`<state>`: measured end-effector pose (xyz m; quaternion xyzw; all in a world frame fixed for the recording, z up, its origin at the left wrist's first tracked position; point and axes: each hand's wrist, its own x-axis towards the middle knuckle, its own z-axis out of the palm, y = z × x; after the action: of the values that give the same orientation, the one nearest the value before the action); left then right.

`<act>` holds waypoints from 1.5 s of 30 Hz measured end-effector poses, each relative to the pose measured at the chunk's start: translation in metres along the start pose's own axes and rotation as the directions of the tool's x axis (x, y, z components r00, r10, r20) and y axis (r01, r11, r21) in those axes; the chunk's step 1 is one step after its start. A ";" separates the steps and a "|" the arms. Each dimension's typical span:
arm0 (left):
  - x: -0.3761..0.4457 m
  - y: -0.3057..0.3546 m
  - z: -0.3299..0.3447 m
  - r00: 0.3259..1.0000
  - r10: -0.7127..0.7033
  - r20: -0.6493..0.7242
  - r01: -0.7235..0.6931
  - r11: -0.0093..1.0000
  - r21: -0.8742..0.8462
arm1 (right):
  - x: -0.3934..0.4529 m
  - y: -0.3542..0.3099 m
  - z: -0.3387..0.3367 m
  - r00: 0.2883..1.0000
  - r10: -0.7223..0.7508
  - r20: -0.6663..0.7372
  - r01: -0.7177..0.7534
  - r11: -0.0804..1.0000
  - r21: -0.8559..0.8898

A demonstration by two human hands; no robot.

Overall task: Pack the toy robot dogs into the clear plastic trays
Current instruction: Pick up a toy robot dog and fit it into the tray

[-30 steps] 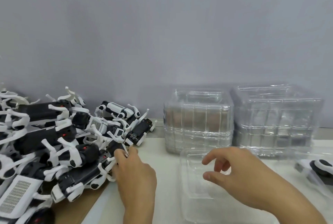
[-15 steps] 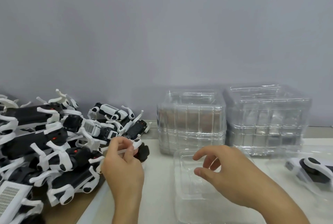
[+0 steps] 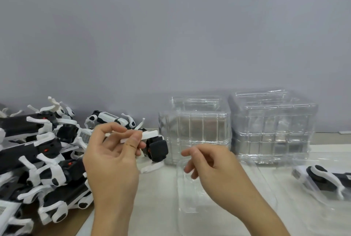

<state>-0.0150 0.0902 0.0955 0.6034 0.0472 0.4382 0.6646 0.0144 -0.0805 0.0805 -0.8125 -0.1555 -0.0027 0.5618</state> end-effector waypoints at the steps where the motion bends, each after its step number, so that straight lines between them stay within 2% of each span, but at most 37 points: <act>1: -0.001 0.008 0.001 0.999 0.027 0.037 -0.027 1.000 -0.011 | 0.001 -0.003 0.004 0.998 0.065 0.011 -0.066 0.994 0.092; 3: -0.004 0.022 0.004 0.988 0.062 0.144 -0.057 0.997 -0.044 | 0.002 -0.008 0.009 0.971 0.224 0.084 -0.239 0.915 0.326; 4: -0.005 0.027 0.006 0.974 0.069 0.214 -0.059 0.997 -0.056 | 0.002 -0.012 0.009 0.947 0.284 0.150 -0.321 0.831 0.454; 6: -0.008 0.033 0.009 0.928 0.066 0.366 -0.051 0.997 -0.049 | 0.001 -0.015 0.005 0.908 0.309 0.284 -0.419 0.656 0.627; 8: -0.011 0.035 0.013 0.869 0.034 0.494 -0.032 0.999 -0.012 | 0.000 -0.013 -0.003 0.900 0.265 0.347 -0.436 0.578 0.689; 13: -0.018 0.034 0.022 0.729 -0.101 0.677 0.090 0.995 0.051 | -0.002 -0.011 -0.010 0.928 0.152 0.340 -0.350 0.667 0.657; 17: -0.021 0.032 0.025 0.670 -0.102 0.735 0.082 0.995 0.064 | -0.001 -0.007 -0.008 0.934 0.131 0.333 -0.333 0.660 0.673; 19: -0.020 0.030 0.024 0.722 -0.041 0.691 0.026 0.999 0.032 | 0.000 -0.005 -0.012 0.937 0.129 0.326 -0.326 0.660 0.676; 22: -0.013 0.022 0.021 0.894 0.058 0.443 -0.053 0.998 -0.025 | -0.001 0.000 -0.021 0.943 0.140 0.303 -0.321 0.634 0.704; 24: -0.009 0.014 0.018 0.968 -0.004 0.250 0.014 0.999 -0.037 | -0.002 0.002 -0.025 0.947 0.124 0.296 -0.307 0.616 0.726; 25: -0.008 0.010 0.016 0.980 -0.078 0.181 0.086 0.995 -0.040 | -0.002 0.001 -0.026 0.949 0.104 0.298 -0.297 0.615 0.731; 27: -0.008 0.002 0.015 0.954 -0.260 0.148 0.271 0.961 -0.060 | -0.003 0.000 -0.026 0.945 0.048 0.322 -0.275 0.647 0.711; 29: -0.011 -0.001 0.016 0.886 -0.398 0.237 0.439 0.885 -0.154 | -0.004 -0.002 -0.022 0.929 -0.012 0.371 -0.256 0.702 0.665; 31: -0.015 0.001 0.019 0.813 -0.452 0.368 0.548 0.808 -0.218 | -0.005 -0.005 -0.016 0.915 -0.068 0.397 -0.201 0.778 0.595; 33: -0.018 0.005 0.022 0.743 -0.499 0.446 0.616 0.769 -0.167 | -0.006 -0.010 -0.010 0.922 -0.082 0.378 -0.138 0.843 0.520; 34: -0.018 0.004 0.022 0.730 -0.511 0.453 0.627 0.765 -0.147 | -0.007 -0.012 -0.009 0.928 -0.077 0.364 -0.118 0.867 0.485; 38: -0.016 -0.003 0.022 0.806 -0.417 0.420 0.550 0.790 -0.271 | -0.009 -0.018 -0.012 0.957 -0.054 0.286 -0.031 0.958 0.284; 41: -0.015 -0.010 0.024 0.852 -0.315 0.418 0.465 0.823 -0.327 | -0.008 -0.020 -0.018 0.984 -0.058 0.167 0.019 0.974 0.224; 43: -0.016 -0.020 0.024 0.866 -0.320 0.385 0.438 0.857 -0.273 | -0.005 -0.018 -0.028 0.998 -0.045 0.034 0.037 0.980 0.196; 45: -0.017 -0.037 0.021 0.864 -0.387 0.323 0.439 0.893 -0.105 | -0.003 -0.009 -0.046 0.991 -0.028 -0.130 0.038 0.996 0.079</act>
<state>0.0063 0.0670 0.0624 0.5768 0.0380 0.1932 0.7928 0.0167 -0.1201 0.1050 -0.7843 -0.1325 -0.0581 0.6033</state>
